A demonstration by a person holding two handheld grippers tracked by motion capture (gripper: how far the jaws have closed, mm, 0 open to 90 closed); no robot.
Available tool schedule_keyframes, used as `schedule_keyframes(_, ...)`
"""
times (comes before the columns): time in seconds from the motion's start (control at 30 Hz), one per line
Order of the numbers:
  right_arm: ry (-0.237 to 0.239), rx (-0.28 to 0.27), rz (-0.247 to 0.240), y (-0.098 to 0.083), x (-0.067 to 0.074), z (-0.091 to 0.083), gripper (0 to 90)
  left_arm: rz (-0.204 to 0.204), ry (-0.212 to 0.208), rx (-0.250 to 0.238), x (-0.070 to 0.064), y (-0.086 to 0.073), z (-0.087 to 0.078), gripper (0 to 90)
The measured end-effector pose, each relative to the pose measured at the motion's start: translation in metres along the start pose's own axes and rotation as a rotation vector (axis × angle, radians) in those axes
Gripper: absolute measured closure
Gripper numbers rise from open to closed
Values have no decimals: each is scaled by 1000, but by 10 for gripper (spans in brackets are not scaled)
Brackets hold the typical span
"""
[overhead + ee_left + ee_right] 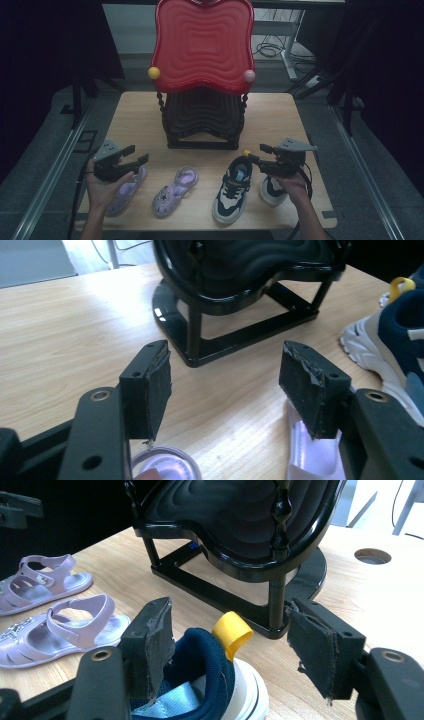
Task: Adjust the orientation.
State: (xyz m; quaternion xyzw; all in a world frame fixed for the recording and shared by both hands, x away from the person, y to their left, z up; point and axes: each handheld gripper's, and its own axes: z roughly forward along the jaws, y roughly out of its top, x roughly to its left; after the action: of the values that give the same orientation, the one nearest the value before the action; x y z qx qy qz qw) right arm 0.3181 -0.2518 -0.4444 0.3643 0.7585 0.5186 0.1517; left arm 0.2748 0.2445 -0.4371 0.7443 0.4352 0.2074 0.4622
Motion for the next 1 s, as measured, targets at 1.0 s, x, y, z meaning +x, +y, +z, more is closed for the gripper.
schedule_keyframes(1.0, -50, 26, -28, -2, 8, 3, 333, 58, -31, 54, -31, 6, 1, 380)
